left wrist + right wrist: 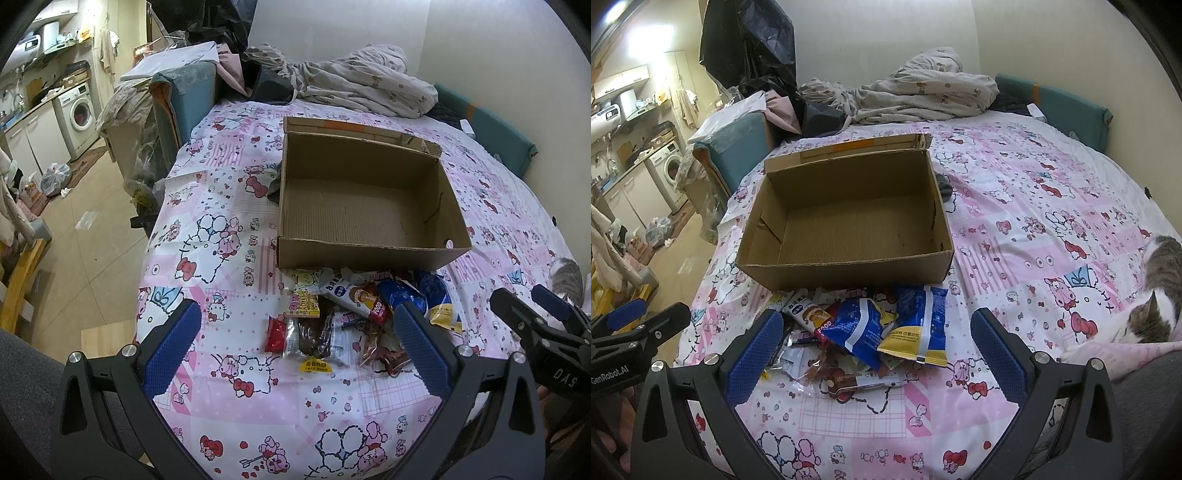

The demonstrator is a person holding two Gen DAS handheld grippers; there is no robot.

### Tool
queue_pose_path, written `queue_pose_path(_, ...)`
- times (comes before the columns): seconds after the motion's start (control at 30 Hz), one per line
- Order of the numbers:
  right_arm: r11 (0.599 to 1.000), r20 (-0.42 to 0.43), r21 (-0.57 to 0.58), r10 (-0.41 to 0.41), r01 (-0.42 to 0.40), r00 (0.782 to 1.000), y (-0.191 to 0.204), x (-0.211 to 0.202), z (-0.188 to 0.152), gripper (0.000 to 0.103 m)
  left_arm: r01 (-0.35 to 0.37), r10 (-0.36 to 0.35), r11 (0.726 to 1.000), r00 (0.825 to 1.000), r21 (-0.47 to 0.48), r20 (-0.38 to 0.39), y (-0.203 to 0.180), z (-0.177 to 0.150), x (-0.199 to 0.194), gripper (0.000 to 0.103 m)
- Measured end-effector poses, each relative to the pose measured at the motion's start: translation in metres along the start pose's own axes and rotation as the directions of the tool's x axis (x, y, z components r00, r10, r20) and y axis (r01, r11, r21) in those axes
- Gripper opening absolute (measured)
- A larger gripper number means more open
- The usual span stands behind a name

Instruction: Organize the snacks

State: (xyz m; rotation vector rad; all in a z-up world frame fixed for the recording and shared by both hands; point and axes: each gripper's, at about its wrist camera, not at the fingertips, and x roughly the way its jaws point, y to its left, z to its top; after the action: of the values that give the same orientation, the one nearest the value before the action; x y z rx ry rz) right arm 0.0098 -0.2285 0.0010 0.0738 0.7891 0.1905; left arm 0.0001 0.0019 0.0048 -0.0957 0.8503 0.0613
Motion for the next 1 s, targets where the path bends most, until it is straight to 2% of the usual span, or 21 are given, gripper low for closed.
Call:
queue_pose_path(0.33,0.999,-0.021,0.033,0.014,-0.013,1.000,-0.004,0.004,0.003,0.103,0.008,-0.008,1.000,1.000,0.008,0.000,-0.001,-0.001,0.000,0.102)
queue_pose_path(0.43,0.996,-0.050,0.077,0.039,-0.035,0.998,-0.014,0.010,0.008,0.103,0.006,-0.006,1.000,1.000,0.002,-0.011,-0.001,-0.002,0.002,0.102)
queue_pose_path(0.57,0.989,-0.128,0.136,0.071,-0.054,0.989,-0.028,0.026,0.022,0.103,0.008,-0.008,1.000,0.999,-0.014,-0.034,0.001,-0.002,0.006,0.102)
queue_pose_path(0.73,0.979,-0.252,0.200,0.087,-0.036,0.964,-0.050,0.061,0.038,0.103,0.002,-0.004,1.000,0.998,-0.024,-0.061,0.004,0.000,0.011,0.102)
queue_pose_path(0.83,0.977,-0.360,0.214,0.069,0.010,0.930,-0.061,0.090,0.043,0.103,-0.005,0.002,0.999,0.996,-0.032,-0.084,0.006,0.000,0.016,0.102)
queue_pose_path(1.0,0.955,-0.469,0.295,0.126,0.021,0.874,-0.078,0.133,0.040,0.103,-0.002,-0.004,0.999,0.992,-0.052,-0.126,0.010,-0.001,0.024,0.102)
